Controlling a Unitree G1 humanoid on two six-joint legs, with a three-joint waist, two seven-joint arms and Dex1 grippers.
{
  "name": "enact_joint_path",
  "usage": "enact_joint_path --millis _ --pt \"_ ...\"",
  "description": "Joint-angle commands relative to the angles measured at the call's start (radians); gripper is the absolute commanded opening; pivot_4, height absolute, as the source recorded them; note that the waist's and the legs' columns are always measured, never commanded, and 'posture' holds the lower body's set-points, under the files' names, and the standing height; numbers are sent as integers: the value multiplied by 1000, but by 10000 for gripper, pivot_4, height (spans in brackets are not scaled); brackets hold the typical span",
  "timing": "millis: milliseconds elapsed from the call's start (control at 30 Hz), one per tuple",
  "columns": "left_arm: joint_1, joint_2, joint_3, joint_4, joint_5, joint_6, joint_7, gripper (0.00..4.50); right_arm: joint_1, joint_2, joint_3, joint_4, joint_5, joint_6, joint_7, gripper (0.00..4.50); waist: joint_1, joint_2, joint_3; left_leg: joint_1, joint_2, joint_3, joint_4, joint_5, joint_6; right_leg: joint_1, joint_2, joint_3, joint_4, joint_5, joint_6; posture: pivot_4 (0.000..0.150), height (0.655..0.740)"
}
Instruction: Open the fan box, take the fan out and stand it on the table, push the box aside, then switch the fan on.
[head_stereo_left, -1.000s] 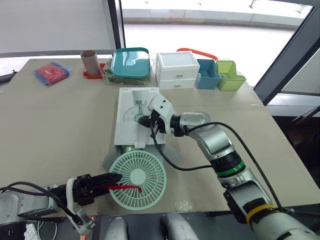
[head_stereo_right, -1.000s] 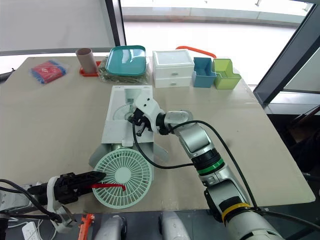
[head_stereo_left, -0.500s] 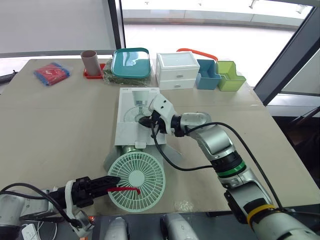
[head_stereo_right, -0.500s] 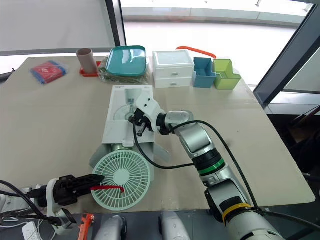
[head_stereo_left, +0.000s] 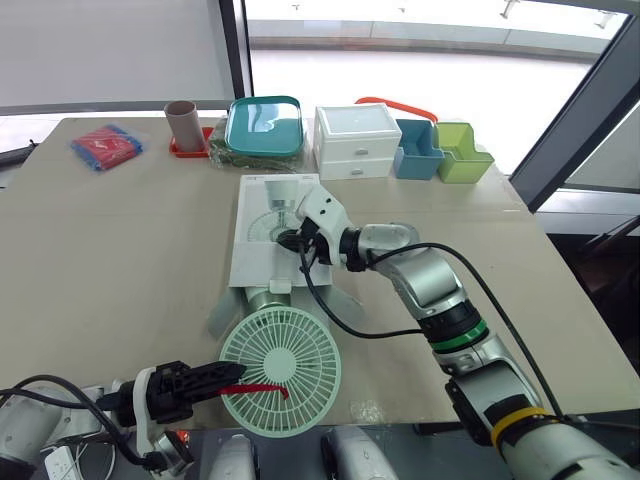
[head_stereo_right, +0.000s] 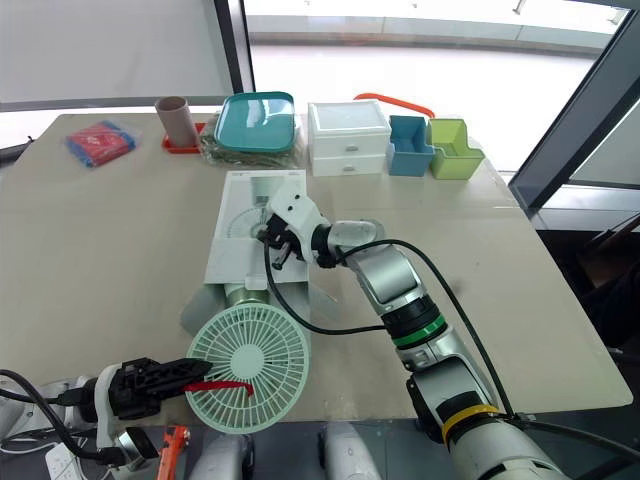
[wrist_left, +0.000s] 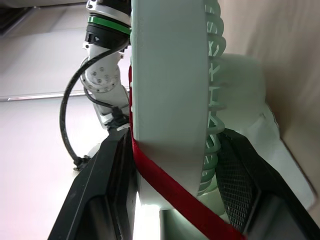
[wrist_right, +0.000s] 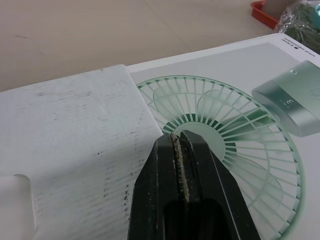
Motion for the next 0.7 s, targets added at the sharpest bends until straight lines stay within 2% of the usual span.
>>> enact_joint_path --millis 33,167,267,467,700 --pt "11 16 -32 -101 -146 -25 -54 19378 -8 0 -10 23 -14 4 -7 0 0 0 0 0 0 0 0 0 0 0 0 0 0 0 0 1500 7400" --pt "26 28 -31 -120 -262 -32 -151 19378 -7 -4 -12 15 -14 6 -5 0 1 0 0 0 0 0 0 0 0 0 -1 -2 0 0 0 1500 7400" --pt "6 71 -26 -157 -477 -24 -299 19378 1 -7 -9 6 -16 9 -2 0 3 0 0 0 0 -1 0 0 0 0 -1 -3 0 0 0 1500 7400" --pt "33 148 12 -212 -794 -7 -499 19378 7 -6 -8 -2 -17 12 2 0 5 0 0 0 -1 0 0 0 0 0 0 -4 0 0 0 1500 7400" --pt "139 191 70 -204 -1025 -44 -655 19378 6 -3 -5 4 -20 5 9 0 7 1 1 0 -1 0 1 0 0 0 1 -5 0 0 0 1500 7400"
